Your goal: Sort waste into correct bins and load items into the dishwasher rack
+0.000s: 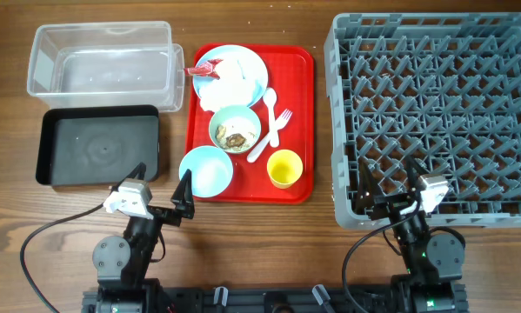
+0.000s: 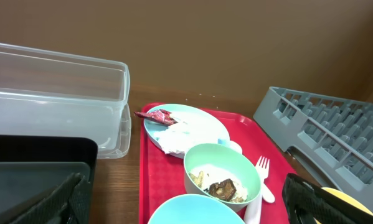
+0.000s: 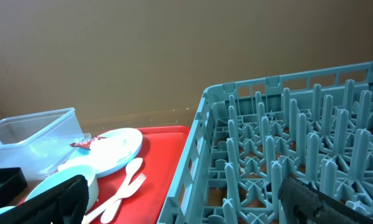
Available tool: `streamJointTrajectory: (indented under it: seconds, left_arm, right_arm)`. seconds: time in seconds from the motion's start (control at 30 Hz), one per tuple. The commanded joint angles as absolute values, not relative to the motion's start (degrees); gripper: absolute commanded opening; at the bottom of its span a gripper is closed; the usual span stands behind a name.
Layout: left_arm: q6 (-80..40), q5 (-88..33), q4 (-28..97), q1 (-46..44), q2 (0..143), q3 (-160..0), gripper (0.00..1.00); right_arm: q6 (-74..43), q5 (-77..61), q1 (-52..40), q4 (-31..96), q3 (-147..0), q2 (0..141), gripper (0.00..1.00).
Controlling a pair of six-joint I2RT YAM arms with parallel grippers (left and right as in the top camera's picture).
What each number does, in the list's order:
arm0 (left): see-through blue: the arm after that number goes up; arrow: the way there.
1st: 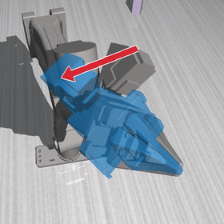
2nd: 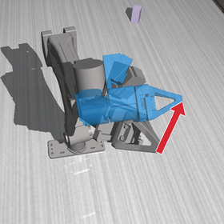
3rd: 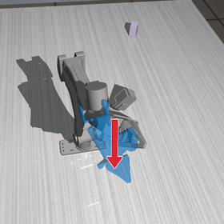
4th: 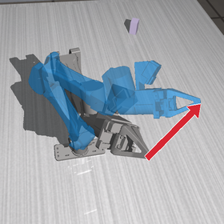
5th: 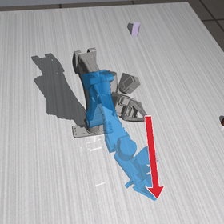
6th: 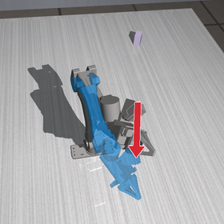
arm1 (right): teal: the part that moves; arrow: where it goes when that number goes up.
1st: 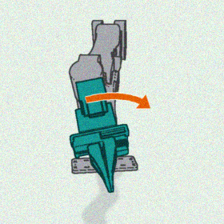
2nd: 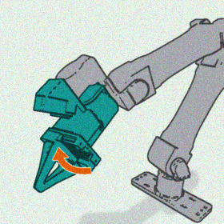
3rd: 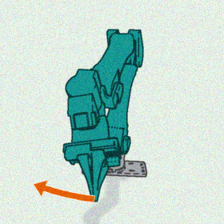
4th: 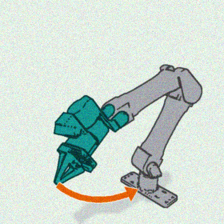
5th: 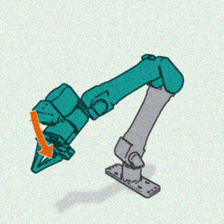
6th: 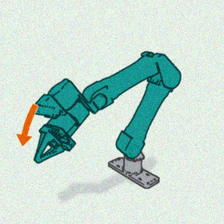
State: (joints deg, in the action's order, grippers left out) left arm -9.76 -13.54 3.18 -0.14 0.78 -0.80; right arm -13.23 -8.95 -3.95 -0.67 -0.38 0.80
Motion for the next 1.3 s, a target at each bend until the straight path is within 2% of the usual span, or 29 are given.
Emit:
streamJointTrajectory:
  seconds: [0.0, 0.17, 0.27, 0.33, 0.53, 0.7, 0.8, 0.87, 1.03, 1.27]
  left_arm:
    - [-9.5, -13.2, 3.0, 0.2, 0.2, -0.3, 1.00]
    - [-9.9, -18.5, 0.6, 0.2, 0.3, -1.8, 1.00]
    - [-11.0, -19.9, 3.4, 0.2, 4.8, -12.8, 1.00]
    - [-10.9, -21.3, 8.2, 0.2, 11.7, -22.2, 1.00]
    - [-7.1, -22.4, 26.4, -2.1, 40.6, -54.0, 1.00]
    - [-5.8, -7.5, 51.6, -12.4, 73.7, -86.0, 1.00]
    - [-4.7, -5.6, 64.9, -16.6, 96.6, -108.1, 1.00]
    - [-5.0, -7.7, 60.1, -17.1, 106.4, -111.8, 1.00]
    - [-4.9, -5.8, 48.7, -17.1, 118.2, -111.8, 1.00]
    - [1.3, -4.3, 43.5, -17.1, 131.1, -111.8, 1.00]
  right_arm:
    - [-13.7, -9.3, -4.2, -0.8, -0.3, 0.9, 1.00]
    - [-9.0, -17.1, -4.2, -5.1, -1.6, 0.9, 1.00]
    - [-6.7, -19.1, -4.2, -3.8, -9.1, 2.5, 1.00]
    - [-4.2, -19.6, -4.2, 1.8, -17.1, 6.9, 1.00]
    - [-2.7, -19.6, -4.2, 20.7, -42.6, 27.9, 1.00]
    - [-0.7, -19.4, -4.2, 39.3, -61.7, 46.6, 1.00]
    - [0.0, -19.4, -4.2, 42.1, -64.5, 53.2, 1.00]
    - [-1.8, -19.6, -4.2, 43.3, -64.5, 56.4, 1.00]
    - [-1.6, -19.6, -4.2, 47.9, -64.5, 61.4, 1.00]
    - [-1.5, -19.4, -4.2, 50.3, -64.4, 63.4, 1.00]
